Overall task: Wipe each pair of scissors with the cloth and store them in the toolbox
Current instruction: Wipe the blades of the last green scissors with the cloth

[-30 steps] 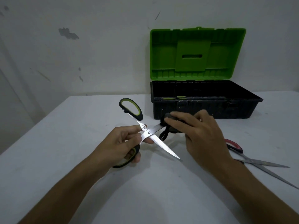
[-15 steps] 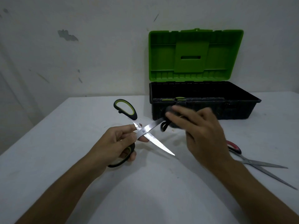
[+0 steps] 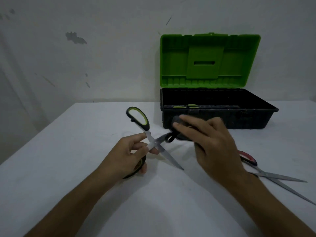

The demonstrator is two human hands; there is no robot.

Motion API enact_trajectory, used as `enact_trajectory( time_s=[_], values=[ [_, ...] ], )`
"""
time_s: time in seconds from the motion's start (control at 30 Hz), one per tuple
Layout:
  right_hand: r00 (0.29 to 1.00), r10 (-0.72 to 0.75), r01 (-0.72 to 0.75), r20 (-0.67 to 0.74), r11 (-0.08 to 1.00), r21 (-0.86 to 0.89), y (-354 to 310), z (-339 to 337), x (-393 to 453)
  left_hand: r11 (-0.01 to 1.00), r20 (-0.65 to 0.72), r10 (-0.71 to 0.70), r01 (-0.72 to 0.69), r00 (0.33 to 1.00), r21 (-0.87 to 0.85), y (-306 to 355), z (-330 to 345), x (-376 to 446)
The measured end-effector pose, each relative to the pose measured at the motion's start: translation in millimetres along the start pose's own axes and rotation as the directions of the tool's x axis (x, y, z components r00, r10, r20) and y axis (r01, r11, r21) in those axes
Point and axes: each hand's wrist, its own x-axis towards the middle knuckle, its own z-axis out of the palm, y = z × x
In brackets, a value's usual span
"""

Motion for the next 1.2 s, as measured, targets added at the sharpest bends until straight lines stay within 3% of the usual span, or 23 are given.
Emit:
enact_trajectory(
  time_s=[0.07, 0.17, 0.37, 0.47, 0.57, 0.7, 0.93, 1.1, 1.2],
  values=[
    [0.991, -0.106, 0.106, 0.081, 0.994, 0.015, -17.9, 3.5, 2.9, 0.999, -0.002, 0.017, -0.017, 1.0, 0.032, -1.7, 4.2, 0.5],
    [0.978, -0.134, 0.133, 0.158, 0.991, 0.014, -30.0, 15.3, 0.3, 0.998, -0.008, 0.061, -0.061, 0.998, 0.029, -2.0, 7.0, -0.1],
    [0.978, 0.013, 0.008, 0.206, 0.995, -0.097, -12.9, 15.2, -1.7, 0.997, 0.002, 0.059, -0.059, 0.998, 0.051, 1.2, 7.7, -4.1],
    [0.982, 0.118, -0.09, 0.15, 0.979, -0.182, 2.0, 10.2, -2.6, 0.999, -0.008, 0.025, -0.024, 1.0, 0.045, -2.0, 6.4, -2.2],
    [0.991, 0.069, -0.052, 0.119, 0.99, -0.134, 1.5, 5.6, -2.9, 0.999, -0.015, 0.006, -0.005, 1.0, 0.041, -4.1, 6.9, -1.4],
    [0.966, -0.055, 0.067, 0.252, 0.997, -0.036, -21.2, 8.5, -1.0, 0.997, 0.018, 0.044, -0.045, 0.999, 0.06, 0.8, 9.0, -3.6],
    [0.98, 0.123, -0.1, 0.158, 0.985, -0.143, -5.3, 10.7, -3.6, 0.997, 0.014, 0.027, -0.028, 1.0, 0.077, -5.7, 5.7, -1.7],
    [0.981, -0.048, 0.052, 0.189, 0.999, -0.016, -24.7, 6.5, 1.4, 0.993, 0.045, 0.091, -0.094, 0.995, 0.067, 0.9, 9.6, -4.5],
    [0.971, -0.013, 0.011, 0.24, 1.0, 0.009, -29.6, 10.4, 4.2, 0.992, 0.043, 0.118, -0.12, 0.992, 0.038, 3.6, 9.4, -5.7]
  ],
)
